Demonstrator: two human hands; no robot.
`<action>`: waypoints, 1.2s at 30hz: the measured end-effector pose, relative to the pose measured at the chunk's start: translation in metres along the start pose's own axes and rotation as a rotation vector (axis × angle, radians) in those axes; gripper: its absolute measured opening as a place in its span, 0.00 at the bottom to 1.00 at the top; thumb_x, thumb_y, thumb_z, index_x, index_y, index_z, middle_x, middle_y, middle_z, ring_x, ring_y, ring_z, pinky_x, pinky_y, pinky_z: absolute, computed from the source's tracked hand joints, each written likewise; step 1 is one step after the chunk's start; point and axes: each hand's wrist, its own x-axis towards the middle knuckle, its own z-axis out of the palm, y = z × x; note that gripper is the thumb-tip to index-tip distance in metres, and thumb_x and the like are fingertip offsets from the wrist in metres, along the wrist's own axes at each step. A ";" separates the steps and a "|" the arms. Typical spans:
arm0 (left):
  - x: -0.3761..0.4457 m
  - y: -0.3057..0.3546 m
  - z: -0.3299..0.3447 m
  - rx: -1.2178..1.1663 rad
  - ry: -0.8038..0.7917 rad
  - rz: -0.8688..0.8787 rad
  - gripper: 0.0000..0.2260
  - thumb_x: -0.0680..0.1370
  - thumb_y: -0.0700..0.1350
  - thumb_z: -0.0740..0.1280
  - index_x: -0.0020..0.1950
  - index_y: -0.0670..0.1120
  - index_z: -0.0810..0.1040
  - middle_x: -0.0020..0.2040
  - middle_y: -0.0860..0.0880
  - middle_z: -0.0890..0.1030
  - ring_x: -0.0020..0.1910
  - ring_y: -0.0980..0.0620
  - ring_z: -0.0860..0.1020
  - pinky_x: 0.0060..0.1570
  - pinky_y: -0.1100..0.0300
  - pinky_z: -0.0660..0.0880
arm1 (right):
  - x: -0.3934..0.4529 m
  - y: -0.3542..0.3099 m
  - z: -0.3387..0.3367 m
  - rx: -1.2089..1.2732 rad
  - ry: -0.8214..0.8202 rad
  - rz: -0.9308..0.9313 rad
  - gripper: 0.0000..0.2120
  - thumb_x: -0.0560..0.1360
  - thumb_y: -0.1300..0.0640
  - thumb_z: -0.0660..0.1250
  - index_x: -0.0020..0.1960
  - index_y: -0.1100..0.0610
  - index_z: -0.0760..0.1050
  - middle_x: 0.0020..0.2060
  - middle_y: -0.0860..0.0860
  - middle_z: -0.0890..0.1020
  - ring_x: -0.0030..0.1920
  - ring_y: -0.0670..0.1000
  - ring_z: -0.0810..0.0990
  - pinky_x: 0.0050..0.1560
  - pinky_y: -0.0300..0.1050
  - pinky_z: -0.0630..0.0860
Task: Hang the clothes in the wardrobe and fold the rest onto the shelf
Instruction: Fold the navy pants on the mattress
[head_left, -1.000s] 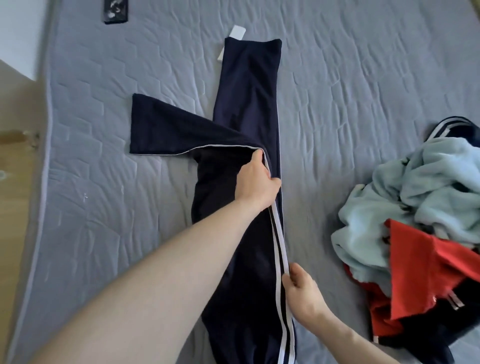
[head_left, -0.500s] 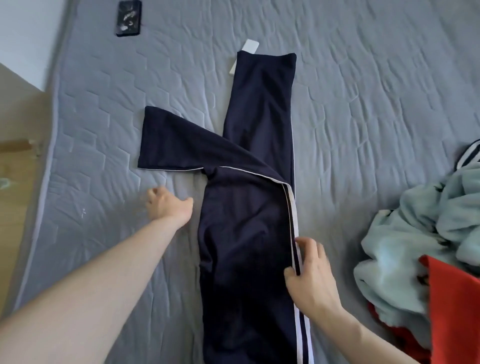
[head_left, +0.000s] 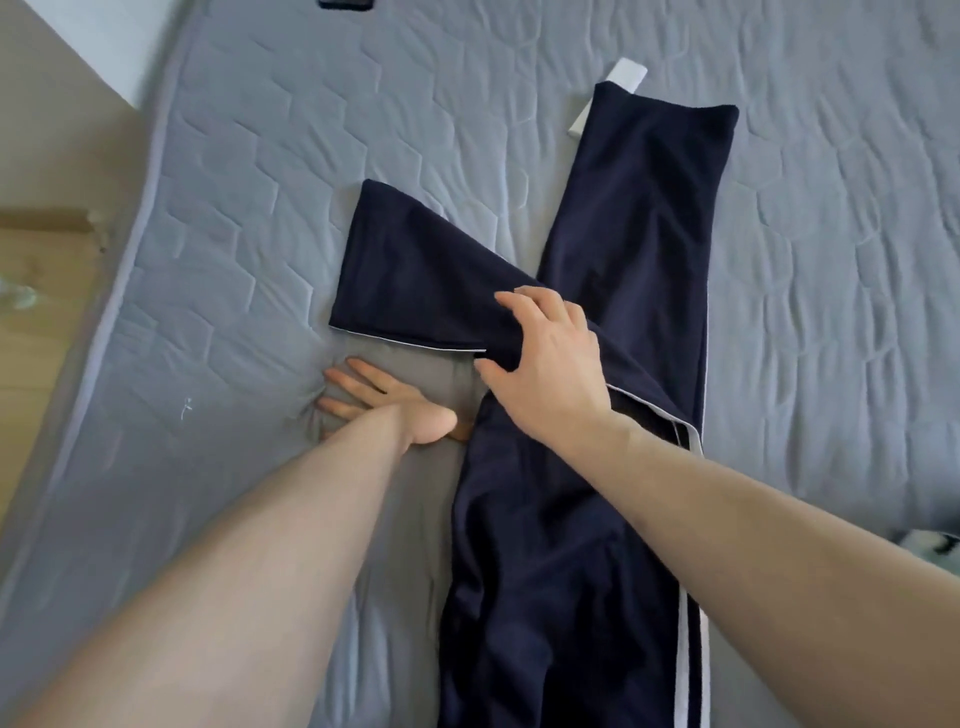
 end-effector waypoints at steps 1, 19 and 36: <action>0.004 0.004 0.001 -0.023 -0.013 -0.024 0.34 0.80 0.47 0.48 0.81 0.45 0.33 0.82 0.42 0.36 0.80 0.31 0.41 0.76 0.33 0.44 | 0.011 -0.004 0.007 -0.038 -0.018 -0.025 0.34 0.73 0.46 0.73 0.76 0.48 0.68 0.73 0.45 0.69 0.72 0.54 0.65 0.71 0.52 0.65; -0.005 0.007 -0.025 0.132 -0.221 -0.090 0.70 0.64 0.59 0.80 0.75 0.42 0.22 0.76 0.38 0.24 0.78 0.28 0.36 0.75 0.30 0.47 | 0.072 -0.016 0.028 -0.331 -0.244 -0.152 0.26 0.73 0.53 0.73 0.70 0.46 0.73 0.73 0.49 0.65 0.71 0.56 0.65 0.67 0.53 0.66; 0.005 0.011 -0.018 0.066 -0.272 -0.072 0.64 0.70 0.49 0.75 0.71 0.40 0.17 0.72 0.36 0.19 0.77 0.27 0.35 0.75 0.29 0.47 | 0.144 0.108 -0.096 0.727 0.490 0.882 0.18 0.82 0.42 0.58 0.57 0.55 0.74 0.49 0.49 0.80 0.48 0.51 0.79 0.54 0.49 0.77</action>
